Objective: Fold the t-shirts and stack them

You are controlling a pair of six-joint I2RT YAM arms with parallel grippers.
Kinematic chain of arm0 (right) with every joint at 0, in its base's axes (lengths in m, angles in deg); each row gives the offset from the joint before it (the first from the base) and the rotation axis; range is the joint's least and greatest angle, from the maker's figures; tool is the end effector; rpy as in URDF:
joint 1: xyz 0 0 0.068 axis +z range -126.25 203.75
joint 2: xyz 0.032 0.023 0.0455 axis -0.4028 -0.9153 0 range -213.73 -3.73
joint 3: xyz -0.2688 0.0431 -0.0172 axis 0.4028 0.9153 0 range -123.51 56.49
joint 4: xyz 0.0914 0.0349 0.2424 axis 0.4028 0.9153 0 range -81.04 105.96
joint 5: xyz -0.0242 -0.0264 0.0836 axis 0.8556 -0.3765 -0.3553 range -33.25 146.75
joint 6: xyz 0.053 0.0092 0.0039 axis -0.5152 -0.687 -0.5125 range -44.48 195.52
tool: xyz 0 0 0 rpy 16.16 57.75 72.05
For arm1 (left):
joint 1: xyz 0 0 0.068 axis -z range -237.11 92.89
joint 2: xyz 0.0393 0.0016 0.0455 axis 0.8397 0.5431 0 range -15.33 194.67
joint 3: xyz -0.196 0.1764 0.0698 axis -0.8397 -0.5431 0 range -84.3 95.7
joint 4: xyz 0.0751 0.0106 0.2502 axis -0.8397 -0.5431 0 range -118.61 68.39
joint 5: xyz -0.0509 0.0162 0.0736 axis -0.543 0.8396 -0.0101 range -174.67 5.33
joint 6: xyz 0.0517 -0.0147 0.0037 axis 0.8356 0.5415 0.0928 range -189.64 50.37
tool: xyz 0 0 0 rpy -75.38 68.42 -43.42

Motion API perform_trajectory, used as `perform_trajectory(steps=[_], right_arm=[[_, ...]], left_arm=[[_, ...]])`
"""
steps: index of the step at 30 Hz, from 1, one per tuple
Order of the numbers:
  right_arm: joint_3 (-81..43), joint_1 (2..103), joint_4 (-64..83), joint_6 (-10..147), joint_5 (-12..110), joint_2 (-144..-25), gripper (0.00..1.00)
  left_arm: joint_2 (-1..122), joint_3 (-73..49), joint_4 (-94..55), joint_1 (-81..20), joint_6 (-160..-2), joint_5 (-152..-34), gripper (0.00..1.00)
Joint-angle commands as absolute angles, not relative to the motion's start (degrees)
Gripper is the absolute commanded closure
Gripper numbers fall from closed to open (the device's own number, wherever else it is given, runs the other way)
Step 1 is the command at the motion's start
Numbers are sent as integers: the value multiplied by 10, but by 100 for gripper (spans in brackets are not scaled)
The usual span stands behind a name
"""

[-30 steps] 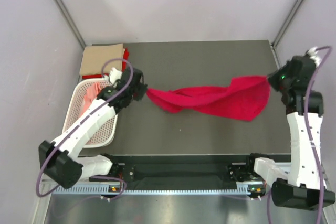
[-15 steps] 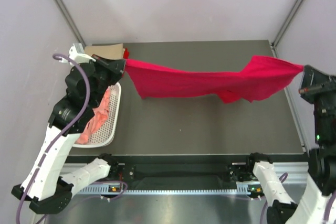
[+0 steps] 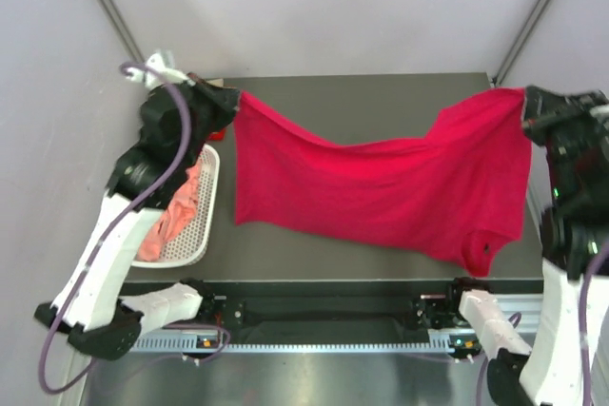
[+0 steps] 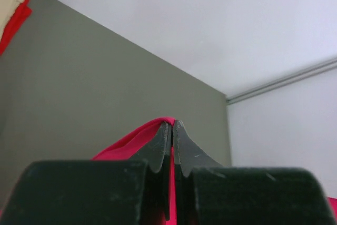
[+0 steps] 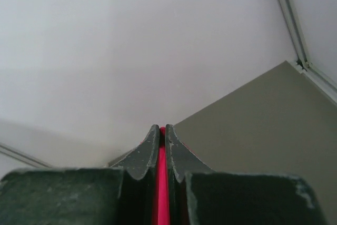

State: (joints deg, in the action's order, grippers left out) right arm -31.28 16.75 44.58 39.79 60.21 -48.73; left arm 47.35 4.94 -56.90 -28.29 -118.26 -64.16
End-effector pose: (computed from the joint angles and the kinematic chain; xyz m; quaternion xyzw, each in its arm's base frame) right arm 0.0803 -0.0121 0.5241 0.2620 0.6076 0.1666 0.7311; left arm 0.1788 -0.0842 0.4950 -0.2427 0.7157 -0.2954 0.5845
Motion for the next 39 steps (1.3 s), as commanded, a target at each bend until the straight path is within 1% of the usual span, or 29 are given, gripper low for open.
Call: perform_trajectory(steps=[1,3,4,6,7,8,9,13,14,15,17,21,22,24,25,27,28,29,33,35,39], right_arm=[[-281,164,259,411,569,-599,100],[-319,164,229,426,533,-648,100],[-340,163,218,443,505,-697,100],[-415,164,208,457,486,-745,100],[-444,164,213,470,483,-787,100],[-502,164,226,480,478,-807,100],[-527,164,226,491,471,-833,100],[-618,164,240,520,473,-844,100],[-642,164,257,525,473,-844,100],[-666,164,306,527,473,-844,100],[-694,164,332,526,476,-817,100],[-674,164,369,520,503,-728,100],[-669,164,393,531,518,-691,100],[-645,164,417,546,541,-651,100],[-631,164,426,556,564,-606,100],[-579,164,441,561,590,-558,100],[-560,164,449,558,603,-518,100],[-559,164,476,556,606,-502,100],[-579,164,533,545,623,-446,100],[-605,164,554,544,652,-433,100],[-658,164,591,554,695,-436,100]], left_arm=[[590,88,-489,-292,-1134,-609,100],[630,118,-446,-303,-1125,-600,100],[663,126,-431,-307,-1123,-588,100],[693,161,-396,-323,-1123,-587,100],[718,178,-391,-328,-1126,-589,100],[730,214,-389,-333,-1127,-587,100],[745,232,-389,-335,-1128,-587,100],[742,299,-415,-336,-1110,-603,100],[732,299,-420,-336,-1106,-609,100],[719,294,-421,-336,-1103,-612,100],[664,252,-411,-335,-1104,-611,100],[558,171,-405,-332,-1116,-633,100],[519,150,-414,-330,-1125,-640,100],[478,125,-436,-329,-1131,-648,100],[440,102,-441,-329,-1138,-660,100],[388,79,-452,-328,-1149,-685,100],[375,61,-453,-328,-1160,-701,100],[363,53,-455,-329,-1166,-740,100],[323,39,-493,-329,-1184,-816,100],[316,37,-522,-329,-1184,-836,100],[303,51,-566,-329,-1172,-837,100]])
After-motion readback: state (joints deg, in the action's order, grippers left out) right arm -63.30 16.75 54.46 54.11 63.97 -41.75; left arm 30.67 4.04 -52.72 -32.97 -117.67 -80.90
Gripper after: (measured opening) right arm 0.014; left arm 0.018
